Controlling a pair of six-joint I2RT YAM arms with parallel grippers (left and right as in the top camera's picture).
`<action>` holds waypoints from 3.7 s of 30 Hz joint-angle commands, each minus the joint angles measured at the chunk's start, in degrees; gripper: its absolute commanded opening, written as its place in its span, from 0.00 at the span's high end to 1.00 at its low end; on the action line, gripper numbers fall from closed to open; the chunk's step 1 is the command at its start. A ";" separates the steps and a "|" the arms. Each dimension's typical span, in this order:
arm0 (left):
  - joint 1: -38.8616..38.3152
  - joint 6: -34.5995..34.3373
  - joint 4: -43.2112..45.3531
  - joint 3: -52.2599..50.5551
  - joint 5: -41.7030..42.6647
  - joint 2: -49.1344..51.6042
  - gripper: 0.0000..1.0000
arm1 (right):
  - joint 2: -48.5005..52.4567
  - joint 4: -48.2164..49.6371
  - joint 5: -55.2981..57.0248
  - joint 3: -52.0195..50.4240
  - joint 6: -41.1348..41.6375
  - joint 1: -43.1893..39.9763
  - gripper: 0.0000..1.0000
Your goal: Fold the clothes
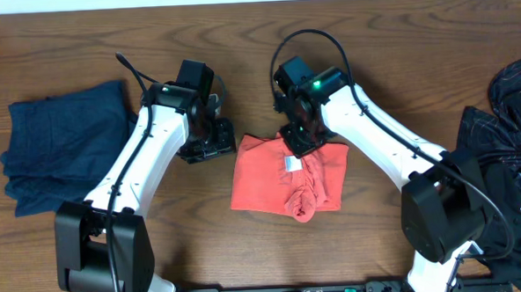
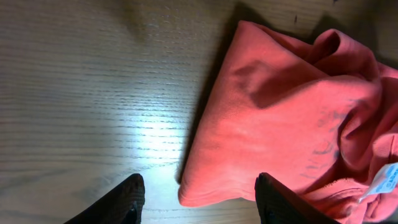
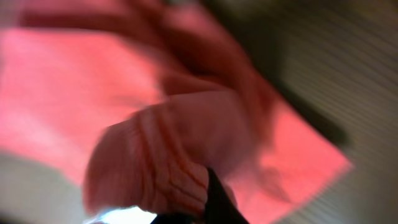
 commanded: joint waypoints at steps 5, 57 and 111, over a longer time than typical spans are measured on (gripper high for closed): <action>-1.16 -0.24 -0.35 0.13 1.60 -0.11 0.41 | -1.16 -1.64 22.49 -7.26 25.09 -6.84 0.89; -2.58 0.13 1.68 0.13 1.46 -0.11 0.40 | -12.09 2.95 14.75 -24.98 20.85 -7.67 0.79; -23.37 -10.38 -3.78 -0.37 2.91 16.85 0.33 | -20.70 31.85 13.88 -33.38 14.75 -18.36 0.41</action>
